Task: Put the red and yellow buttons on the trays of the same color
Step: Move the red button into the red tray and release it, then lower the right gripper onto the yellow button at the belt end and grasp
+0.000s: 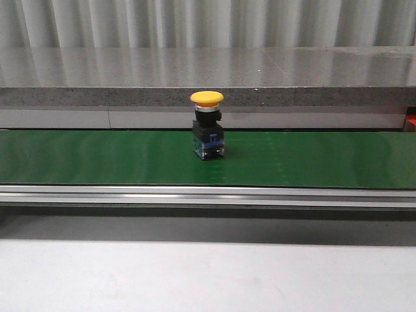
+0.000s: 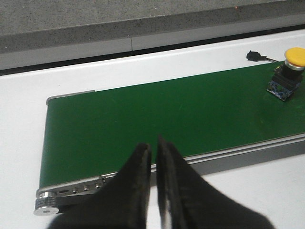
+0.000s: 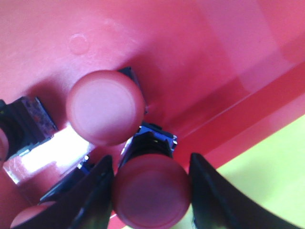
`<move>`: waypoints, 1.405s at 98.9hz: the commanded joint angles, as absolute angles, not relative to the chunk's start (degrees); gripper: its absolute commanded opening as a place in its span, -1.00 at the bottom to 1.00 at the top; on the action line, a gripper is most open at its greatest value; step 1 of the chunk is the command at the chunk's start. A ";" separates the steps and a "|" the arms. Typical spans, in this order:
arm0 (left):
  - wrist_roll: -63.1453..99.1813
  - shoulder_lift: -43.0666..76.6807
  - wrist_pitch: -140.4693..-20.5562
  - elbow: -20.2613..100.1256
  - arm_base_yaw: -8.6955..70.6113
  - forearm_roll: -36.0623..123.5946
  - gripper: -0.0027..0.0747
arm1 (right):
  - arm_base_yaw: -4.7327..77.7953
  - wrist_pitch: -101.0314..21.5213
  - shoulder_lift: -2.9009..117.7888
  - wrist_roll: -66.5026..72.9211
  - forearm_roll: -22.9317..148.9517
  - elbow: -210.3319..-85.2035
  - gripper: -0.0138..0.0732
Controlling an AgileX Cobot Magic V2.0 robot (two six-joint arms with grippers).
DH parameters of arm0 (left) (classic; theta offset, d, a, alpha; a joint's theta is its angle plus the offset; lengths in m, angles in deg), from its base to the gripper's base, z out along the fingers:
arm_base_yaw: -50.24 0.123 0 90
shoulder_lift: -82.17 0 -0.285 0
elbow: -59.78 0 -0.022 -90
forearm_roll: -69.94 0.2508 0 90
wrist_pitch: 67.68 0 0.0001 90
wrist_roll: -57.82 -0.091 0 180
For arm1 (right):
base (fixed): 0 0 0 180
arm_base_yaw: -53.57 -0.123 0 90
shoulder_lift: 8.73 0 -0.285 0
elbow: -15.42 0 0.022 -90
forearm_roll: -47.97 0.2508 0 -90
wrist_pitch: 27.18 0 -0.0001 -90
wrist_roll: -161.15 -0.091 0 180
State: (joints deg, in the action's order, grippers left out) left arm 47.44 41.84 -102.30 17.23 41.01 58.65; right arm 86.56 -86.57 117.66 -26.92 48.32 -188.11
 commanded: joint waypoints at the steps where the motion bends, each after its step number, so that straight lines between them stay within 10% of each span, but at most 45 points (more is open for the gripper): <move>1: 47.45 41.77 -97.88 18.58 40.54 57.73 -0.95 | 86.82 -84.62 114.56 -27.01 47.97 -189.89 -0.18; 26: 47.45 41.77 -97.88 18.58 40.54 57.73 -0.95 | 86.82 -84.74 114.50 -27.01 47.97 -190.06 0.70; 74: 47.45 41.77 -97.88 18.58 40.54 57.73 -0.95 | 82.33 -85.30 102.19 -23.53 47.97 -189.66 0.70; 139: 47.45 41.77 -97.88 18.58 40.54 57.73 -0.95 | 49.34 -100.72 89.34 -21.82 47.97 -189.61 0.70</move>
